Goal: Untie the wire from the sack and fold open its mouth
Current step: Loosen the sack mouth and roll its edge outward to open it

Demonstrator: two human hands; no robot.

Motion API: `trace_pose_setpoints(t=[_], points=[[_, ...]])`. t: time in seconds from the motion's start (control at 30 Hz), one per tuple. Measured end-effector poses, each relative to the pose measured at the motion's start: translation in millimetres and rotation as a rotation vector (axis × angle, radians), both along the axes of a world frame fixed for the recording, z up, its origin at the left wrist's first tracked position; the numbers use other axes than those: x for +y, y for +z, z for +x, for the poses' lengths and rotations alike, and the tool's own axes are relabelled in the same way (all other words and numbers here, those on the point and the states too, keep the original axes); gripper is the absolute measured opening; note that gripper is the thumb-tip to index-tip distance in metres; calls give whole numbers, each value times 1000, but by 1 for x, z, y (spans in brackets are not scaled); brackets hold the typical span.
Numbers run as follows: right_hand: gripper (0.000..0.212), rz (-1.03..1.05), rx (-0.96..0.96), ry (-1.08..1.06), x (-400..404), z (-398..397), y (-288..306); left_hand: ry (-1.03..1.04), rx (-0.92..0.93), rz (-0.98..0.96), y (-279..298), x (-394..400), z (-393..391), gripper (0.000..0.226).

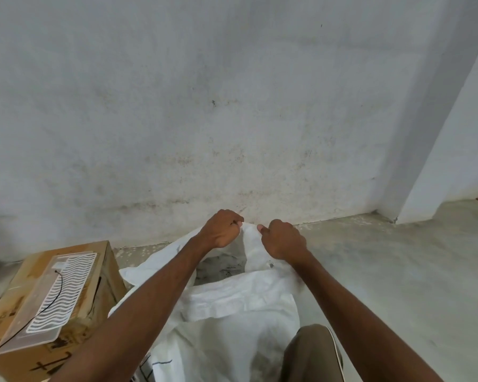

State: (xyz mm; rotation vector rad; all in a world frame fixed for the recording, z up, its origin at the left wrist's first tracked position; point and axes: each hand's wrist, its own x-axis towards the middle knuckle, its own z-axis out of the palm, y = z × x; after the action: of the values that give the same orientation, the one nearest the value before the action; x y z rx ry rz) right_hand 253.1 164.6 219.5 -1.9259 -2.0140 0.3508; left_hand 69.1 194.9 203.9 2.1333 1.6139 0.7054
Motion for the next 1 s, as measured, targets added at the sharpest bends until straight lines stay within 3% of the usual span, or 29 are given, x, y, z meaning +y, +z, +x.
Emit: trace_pose_setpoints(t=[0.07, 0.17, 0.27, 0.37, 0.5, 0.57, 0.63, 0.73, 0.8, 0.9, 1.0], points=[[34, 26, 46, -14, -1, -1, 2, -33, -72, -27, 5, 0, 1, 25], [33, -20, 322, -12, 5, -1, 10, -157, -98, -19, 16, -8, -1, 21], [34, -168, 389, -35, 14, -7, 17, -254, 44, 47, 20, -11, -6, 32], [48, -289, 626, -116, 12, -11, 20, -195, 220, 125, 20, -7, -6, 13], [71, -250, 537, -79, 0, -11, -1, -79, 349, 163, 24, -10, -3, 33], [79, -186, 478, -68, -5, -9, -8, -15, 274, 137, 22, -12, -3, 33], [72, -156, 628, -91, -8, -10, -6, 11, 121, 115, 24, -16, -5, 11], [72, -122, 885, -196, -2, -13, 3, -26, -231, 126, 30, -46, -5, 28], [70, -125, 1022, -235, 0, -17, 11, -103, -354, 166, 36, -82, -4, 24], [63, -119, 1122, -268, 0, -23, 21, -180, -288, 175, 33, -119, -10, 24], [69, -96, 1182, -318, -5, -29, 28, -163, -276, 205, 33, -132, -16, 32]])
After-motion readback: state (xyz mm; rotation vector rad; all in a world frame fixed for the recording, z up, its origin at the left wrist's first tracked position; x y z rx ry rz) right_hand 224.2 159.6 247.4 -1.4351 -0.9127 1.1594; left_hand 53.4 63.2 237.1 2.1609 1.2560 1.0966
